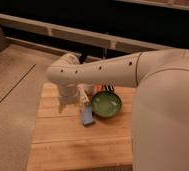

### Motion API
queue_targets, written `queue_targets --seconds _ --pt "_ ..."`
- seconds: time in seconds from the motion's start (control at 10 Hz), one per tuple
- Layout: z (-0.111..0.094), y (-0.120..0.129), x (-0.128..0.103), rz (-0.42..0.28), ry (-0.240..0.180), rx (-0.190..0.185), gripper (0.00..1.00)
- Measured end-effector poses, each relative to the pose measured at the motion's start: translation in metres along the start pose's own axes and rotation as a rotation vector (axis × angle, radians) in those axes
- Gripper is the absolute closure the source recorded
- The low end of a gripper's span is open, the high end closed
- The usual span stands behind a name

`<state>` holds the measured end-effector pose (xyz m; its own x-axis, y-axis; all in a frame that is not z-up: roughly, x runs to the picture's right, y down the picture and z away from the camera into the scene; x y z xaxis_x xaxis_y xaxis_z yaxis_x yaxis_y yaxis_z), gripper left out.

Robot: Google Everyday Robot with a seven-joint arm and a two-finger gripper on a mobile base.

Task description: Place the pepper in the ceramic bowl

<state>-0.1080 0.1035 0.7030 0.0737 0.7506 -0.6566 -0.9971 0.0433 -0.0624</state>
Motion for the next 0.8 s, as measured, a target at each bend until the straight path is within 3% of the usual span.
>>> queue_targets --seconds 0.4,0.6,0.8 --pt "-0.002 -0.001 -0.003 -0.004 -0.012 0.000 0.35" --pt "-0.009 -0.008 -0.021 -0.050 -0.056 -0.006 0.35" --pt "-0.022 -0.025 -0.055 -0.136 -0.129 -0.035 0.35"
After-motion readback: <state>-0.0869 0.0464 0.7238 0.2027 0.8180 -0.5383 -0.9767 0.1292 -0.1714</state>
